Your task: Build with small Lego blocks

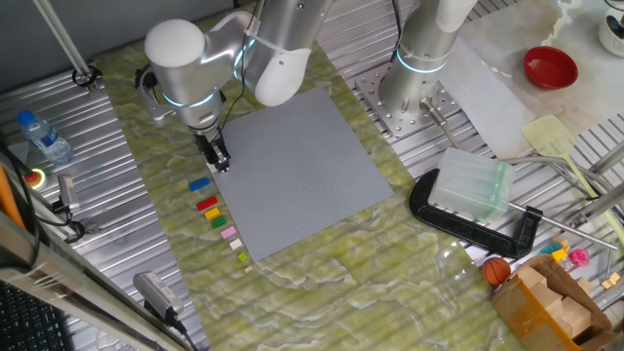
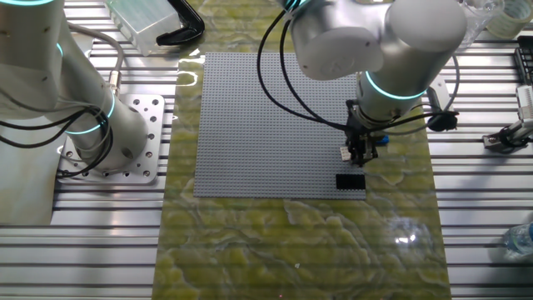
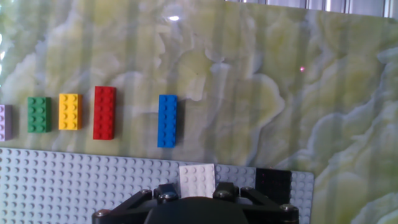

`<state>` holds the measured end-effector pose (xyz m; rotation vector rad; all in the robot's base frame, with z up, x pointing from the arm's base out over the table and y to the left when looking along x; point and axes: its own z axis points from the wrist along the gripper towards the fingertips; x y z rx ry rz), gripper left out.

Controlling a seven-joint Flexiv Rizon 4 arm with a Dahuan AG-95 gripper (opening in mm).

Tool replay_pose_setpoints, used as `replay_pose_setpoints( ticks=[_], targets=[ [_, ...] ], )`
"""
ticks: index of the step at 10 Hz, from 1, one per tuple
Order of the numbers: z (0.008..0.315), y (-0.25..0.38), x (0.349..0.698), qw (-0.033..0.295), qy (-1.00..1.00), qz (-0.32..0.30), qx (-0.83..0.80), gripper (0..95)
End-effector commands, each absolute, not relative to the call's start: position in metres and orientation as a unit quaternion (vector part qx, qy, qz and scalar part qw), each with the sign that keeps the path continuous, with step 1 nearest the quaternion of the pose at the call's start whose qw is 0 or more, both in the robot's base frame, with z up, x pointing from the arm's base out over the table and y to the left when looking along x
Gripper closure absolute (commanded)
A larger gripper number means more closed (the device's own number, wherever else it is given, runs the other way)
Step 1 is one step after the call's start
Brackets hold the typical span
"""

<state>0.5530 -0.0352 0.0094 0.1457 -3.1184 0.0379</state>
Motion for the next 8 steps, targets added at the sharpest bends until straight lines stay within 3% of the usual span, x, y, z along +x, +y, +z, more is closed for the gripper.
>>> replay_pose_setpoints(
  ticks=[1, 6, 7, 8],
  targets=[
    [0.0086, -0.0356, 0.5528, 0.011, -0.999, 0.013, 0.046, 57.0],
    [0.0083, -0.0356, 0.5525, 0.011, -0.999, 0.015, 0.044, 57.0],
    [0.0083, -0.0357, 0.5525, 0.012, -0.999, 0.016, 0.043, 76.0],
    [0.0083, -0.0357, 0.5525, 0.012, -0.999, 0.017, 0.042, 76.0]
  ],
)
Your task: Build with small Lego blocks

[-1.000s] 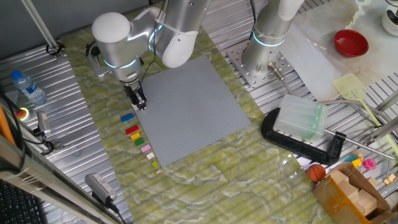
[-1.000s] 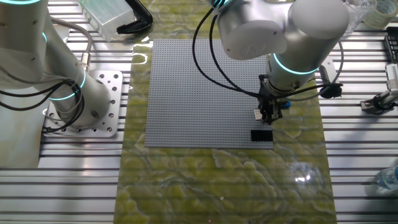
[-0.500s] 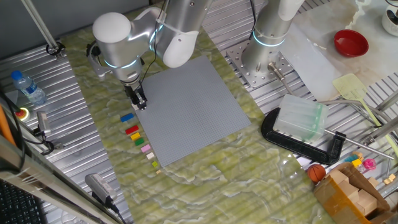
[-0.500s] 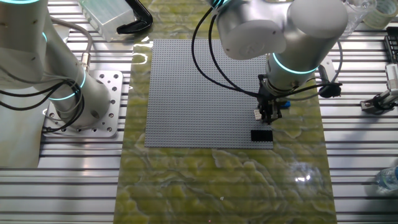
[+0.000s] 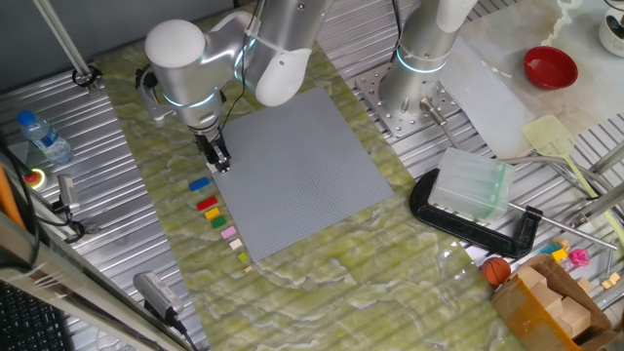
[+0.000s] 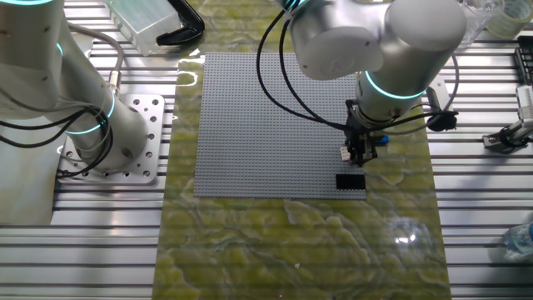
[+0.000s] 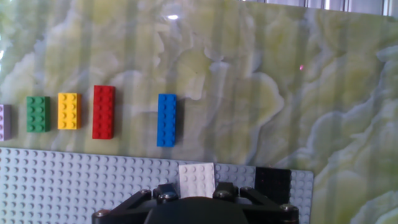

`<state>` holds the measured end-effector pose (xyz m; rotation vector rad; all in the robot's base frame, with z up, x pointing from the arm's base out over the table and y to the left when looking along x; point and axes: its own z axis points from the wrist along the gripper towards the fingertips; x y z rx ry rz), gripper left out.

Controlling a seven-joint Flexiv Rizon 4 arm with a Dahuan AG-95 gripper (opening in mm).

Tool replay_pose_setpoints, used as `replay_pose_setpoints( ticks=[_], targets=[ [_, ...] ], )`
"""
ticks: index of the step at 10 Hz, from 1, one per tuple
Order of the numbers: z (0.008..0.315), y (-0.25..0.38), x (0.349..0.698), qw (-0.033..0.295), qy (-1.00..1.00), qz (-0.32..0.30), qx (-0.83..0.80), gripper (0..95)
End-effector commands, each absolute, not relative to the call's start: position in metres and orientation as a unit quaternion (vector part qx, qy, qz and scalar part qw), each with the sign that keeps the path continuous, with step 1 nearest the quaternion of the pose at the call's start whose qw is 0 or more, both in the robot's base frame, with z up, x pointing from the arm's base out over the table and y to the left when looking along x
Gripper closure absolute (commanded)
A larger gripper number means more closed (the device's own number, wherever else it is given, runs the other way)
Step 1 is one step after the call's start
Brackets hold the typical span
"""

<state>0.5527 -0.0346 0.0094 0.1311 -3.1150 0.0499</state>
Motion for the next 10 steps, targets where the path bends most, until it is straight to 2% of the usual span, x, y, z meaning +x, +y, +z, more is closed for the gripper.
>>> replay_pose_setpoints(
  ticks=[1, 6, 7, 10],
  targets=[
    [0.008, -0.036, 0.552, 0.013, -0.999, 0.016, 0.04, 76.0],
    [0.012, -0.037, 0.552, 0.013, -0.999, 0.021, 0.04, 76.0],
    [0.015, -0.039, 0.551, 0.013, -0.999, 0.02, 0.038, 95.0],
    [0.024, -0.054, 0.547, 0.004, -0.999, 0.024, 0.025, 95.0]
  ],
)
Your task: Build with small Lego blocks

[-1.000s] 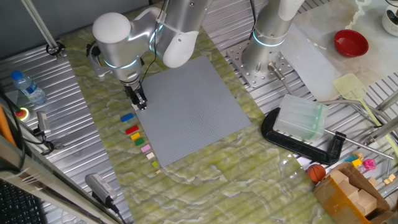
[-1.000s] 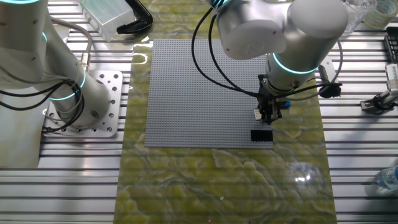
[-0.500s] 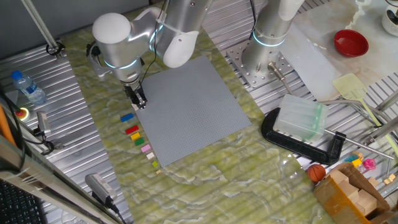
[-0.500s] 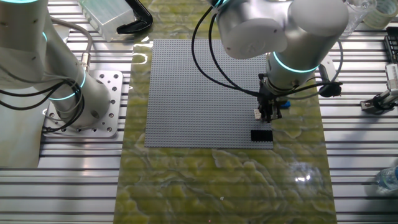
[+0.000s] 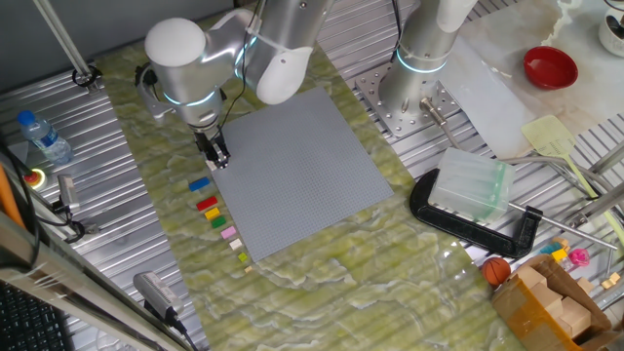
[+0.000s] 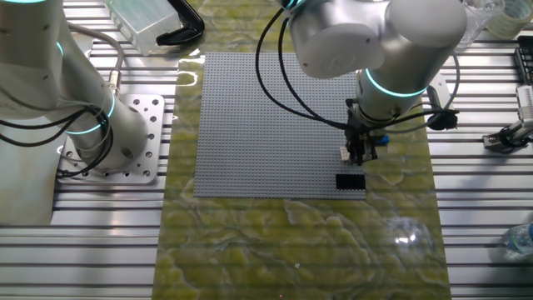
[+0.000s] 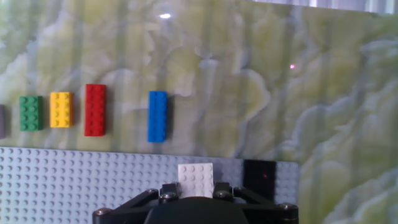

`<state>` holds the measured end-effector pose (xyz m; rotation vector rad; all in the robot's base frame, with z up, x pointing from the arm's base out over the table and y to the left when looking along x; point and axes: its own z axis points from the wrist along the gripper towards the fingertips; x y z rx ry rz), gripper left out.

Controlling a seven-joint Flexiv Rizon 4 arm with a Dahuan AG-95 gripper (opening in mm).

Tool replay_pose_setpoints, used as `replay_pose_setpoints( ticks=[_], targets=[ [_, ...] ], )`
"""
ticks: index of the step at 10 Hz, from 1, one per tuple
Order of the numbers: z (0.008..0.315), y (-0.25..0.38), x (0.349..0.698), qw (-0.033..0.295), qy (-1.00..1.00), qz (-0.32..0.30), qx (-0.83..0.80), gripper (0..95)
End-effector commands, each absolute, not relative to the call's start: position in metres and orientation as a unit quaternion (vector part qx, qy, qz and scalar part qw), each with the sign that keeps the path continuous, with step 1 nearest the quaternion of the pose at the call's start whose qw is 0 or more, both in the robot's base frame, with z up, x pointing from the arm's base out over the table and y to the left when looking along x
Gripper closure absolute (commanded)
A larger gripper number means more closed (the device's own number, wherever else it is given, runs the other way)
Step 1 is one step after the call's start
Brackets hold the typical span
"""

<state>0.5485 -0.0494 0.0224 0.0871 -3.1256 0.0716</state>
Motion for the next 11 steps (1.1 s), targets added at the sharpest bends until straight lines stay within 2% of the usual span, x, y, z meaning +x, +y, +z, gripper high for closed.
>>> replay_pose_setpoints(
  ticks=[1, 5, 11],
  targets=[
    [0.028, -0.061, 0.544, 0.004, -0.999, 0.024, 0.022, 95.0],
    [0.029, -0.089, 0.54, 0.004, -1.0, 0.022, 0.014, 95.0],
    [0.022, -0.099, 0.557, 0.009, -1.0, 0.021, -0.016, 95.0]
  ],
)
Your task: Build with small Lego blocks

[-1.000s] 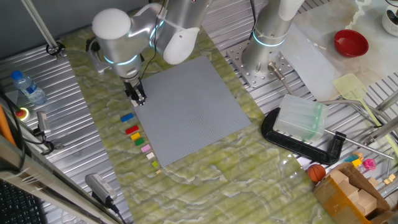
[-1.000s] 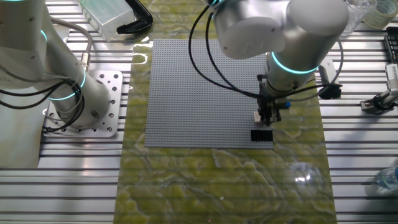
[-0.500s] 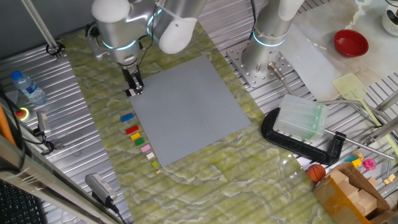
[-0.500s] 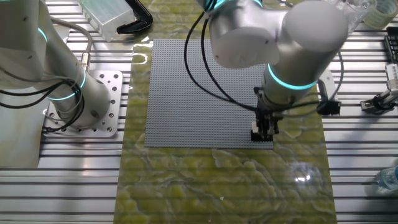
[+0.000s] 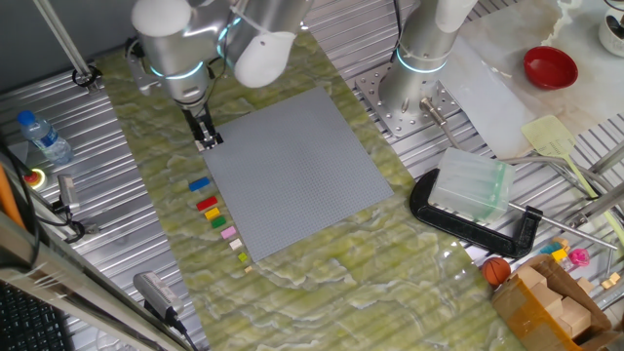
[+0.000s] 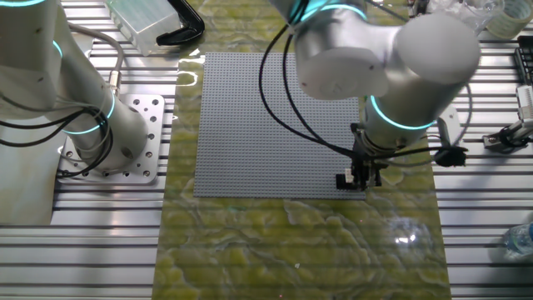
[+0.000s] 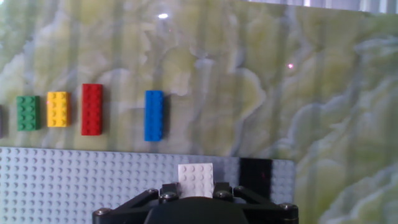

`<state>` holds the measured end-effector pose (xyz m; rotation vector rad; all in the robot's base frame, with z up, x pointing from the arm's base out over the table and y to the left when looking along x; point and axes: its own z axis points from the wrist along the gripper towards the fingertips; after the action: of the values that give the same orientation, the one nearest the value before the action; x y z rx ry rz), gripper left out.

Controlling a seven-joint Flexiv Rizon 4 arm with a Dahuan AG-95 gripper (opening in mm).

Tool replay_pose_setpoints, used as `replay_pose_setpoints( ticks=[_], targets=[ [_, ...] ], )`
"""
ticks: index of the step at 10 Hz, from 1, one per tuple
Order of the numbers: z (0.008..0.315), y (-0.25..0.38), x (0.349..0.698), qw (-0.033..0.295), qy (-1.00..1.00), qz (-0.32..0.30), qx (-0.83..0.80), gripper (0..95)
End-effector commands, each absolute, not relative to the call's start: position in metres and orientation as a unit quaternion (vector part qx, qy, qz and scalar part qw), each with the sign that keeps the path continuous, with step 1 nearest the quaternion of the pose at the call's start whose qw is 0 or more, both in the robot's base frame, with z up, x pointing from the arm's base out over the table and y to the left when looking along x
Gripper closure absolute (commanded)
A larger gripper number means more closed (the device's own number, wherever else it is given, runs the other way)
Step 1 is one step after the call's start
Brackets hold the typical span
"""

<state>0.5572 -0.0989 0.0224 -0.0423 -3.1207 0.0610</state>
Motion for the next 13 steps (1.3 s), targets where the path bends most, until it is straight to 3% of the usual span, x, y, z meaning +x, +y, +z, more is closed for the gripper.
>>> replay_pose_setpoints(
  ticks=[1, 13],
  targets=[
    [0.0204, -0.1003, 0.556, 0.01, -1.0, 0.02, -0.019, 95.0],
    [0.0159, -0.1066, 0.5516, 0.012, -1.0, 0.016, -0.014, 95.0]
  ],
)
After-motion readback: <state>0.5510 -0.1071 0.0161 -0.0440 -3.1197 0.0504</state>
